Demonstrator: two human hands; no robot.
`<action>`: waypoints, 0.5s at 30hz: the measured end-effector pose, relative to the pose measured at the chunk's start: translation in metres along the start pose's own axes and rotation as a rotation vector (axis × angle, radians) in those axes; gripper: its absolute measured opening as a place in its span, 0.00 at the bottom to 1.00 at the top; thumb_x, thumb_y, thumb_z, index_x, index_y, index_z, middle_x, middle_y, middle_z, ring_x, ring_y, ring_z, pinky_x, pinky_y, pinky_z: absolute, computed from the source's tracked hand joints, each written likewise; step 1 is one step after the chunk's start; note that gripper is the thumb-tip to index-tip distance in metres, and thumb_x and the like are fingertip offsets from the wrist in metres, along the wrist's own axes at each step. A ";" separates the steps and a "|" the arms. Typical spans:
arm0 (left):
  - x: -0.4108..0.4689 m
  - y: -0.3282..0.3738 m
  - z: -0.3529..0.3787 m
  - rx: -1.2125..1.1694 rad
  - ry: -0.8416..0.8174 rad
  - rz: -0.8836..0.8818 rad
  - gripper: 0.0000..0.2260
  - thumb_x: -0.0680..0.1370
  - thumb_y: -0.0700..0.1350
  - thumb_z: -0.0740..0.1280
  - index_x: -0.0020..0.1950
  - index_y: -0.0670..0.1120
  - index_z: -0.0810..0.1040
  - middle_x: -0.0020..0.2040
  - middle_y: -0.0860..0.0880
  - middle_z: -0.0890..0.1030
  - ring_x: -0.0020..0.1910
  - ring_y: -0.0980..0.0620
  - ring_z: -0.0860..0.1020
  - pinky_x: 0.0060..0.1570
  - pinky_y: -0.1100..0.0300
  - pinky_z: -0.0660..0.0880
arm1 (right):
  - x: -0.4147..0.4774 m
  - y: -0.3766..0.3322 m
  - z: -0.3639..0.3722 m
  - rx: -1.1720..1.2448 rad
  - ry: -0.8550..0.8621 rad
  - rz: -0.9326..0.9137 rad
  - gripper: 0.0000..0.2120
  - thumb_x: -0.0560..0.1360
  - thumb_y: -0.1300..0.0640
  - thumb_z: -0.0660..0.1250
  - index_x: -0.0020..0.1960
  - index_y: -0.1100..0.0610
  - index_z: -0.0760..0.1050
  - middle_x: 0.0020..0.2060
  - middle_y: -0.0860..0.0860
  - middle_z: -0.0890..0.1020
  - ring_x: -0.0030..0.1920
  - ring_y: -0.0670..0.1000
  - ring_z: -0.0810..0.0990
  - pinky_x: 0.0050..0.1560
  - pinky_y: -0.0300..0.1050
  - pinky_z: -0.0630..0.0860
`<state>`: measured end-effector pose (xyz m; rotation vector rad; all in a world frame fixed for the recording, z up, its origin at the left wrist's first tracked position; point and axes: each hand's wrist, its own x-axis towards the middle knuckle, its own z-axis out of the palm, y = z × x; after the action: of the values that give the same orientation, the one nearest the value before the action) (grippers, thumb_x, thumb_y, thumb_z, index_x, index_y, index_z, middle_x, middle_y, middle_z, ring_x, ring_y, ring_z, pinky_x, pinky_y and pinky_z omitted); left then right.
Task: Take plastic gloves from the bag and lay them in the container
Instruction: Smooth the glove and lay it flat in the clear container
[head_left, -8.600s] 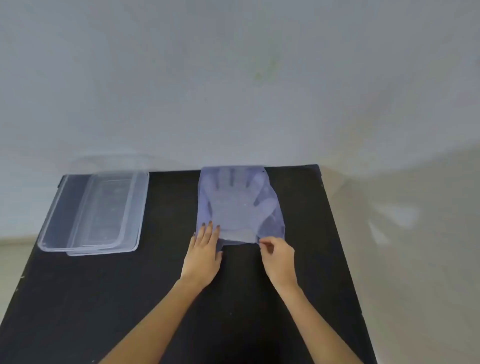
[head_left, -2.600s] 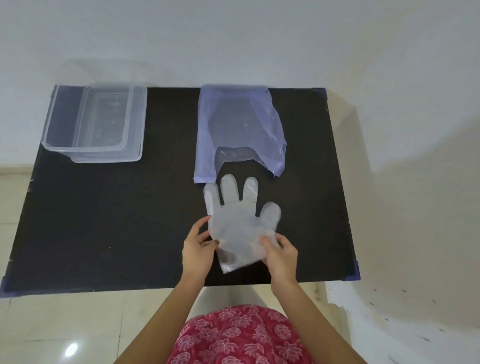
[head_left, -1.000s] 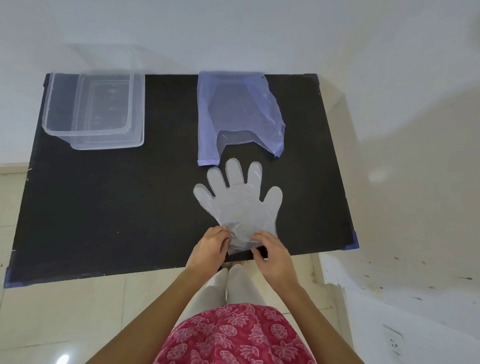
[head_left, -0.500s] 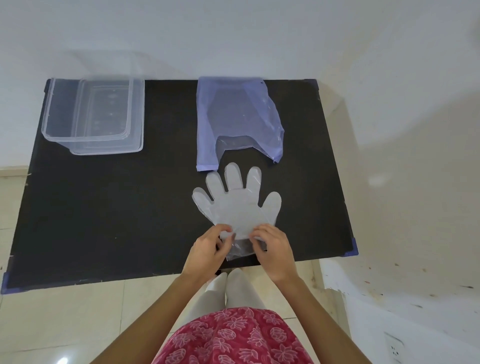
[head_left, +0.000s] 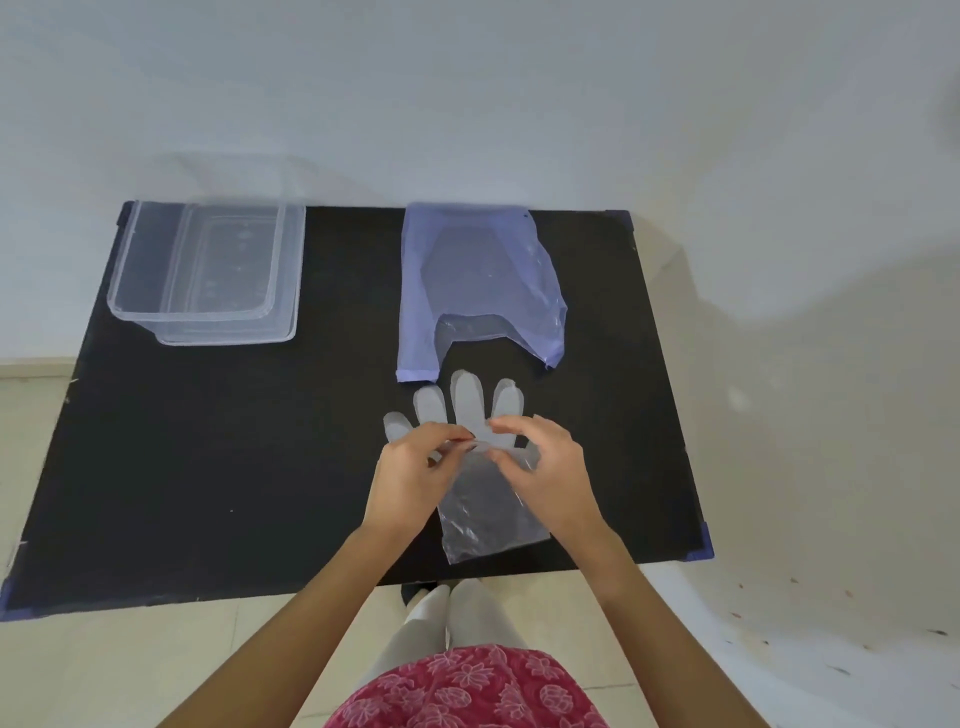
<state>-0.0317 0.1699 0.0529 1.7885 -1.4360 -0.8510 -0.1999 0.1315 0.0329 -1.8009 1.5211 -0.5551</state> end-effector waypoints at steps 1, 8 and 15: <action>0.004 0.003 -0.003 -0.018 0.014 -0.008 0.08 0.74 0.40 0.70 0.52 0.45 0.84 0.49 0.47 0.84 0.43 0.57 0.80 0.47 0.70 0.76 | 0.004 -0.003 -0.005 0.030 -0.006 0.029 0.15 0.72 0.48 0.72 0.57 0.51 0.80 0.56 0.47 0.83 0.55 0.45 0.79 0.62 0.35 0.70; 0.023 0.021 -0.031 0.156 0.213 0.088 0.10 0.72 0.51 0.69 0.50 0.50 0.84 0.50 0.52 0.82 0.45 0.56 0.73 0.46 0.55 0.78 | 0.026 -0.040 -0.032 0.227 0.028 0.055 0.06 0.73 0.54 0.72 0.50 0.49 0.82 0.44 0.38 0.82 0.47 0.38 0.81 0.47 0.25 0.75; 0.052 0.050 -0.060 0.487 0.216 0.383 0.14 0.74 0.55 0.69 0.56 0.52 0.79 0.60 0.53 0.79 0.64 0.50 0.72 0.65 0.52 0.58 | 0.059 -0.081 -0.042 0.283 -0.019 -0.085 0.08 0.74 0.56 0.71 0.52 0.54 0.84 0.45 0.46 0.86 0.46 0.44 0.84 0.51 0.34 0.80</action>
<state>0.0005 0.1176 0.1241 1.7801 -1.8617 -0.1086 -0.1635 0.0695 0.1137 -1.6504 1.2859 -0.7525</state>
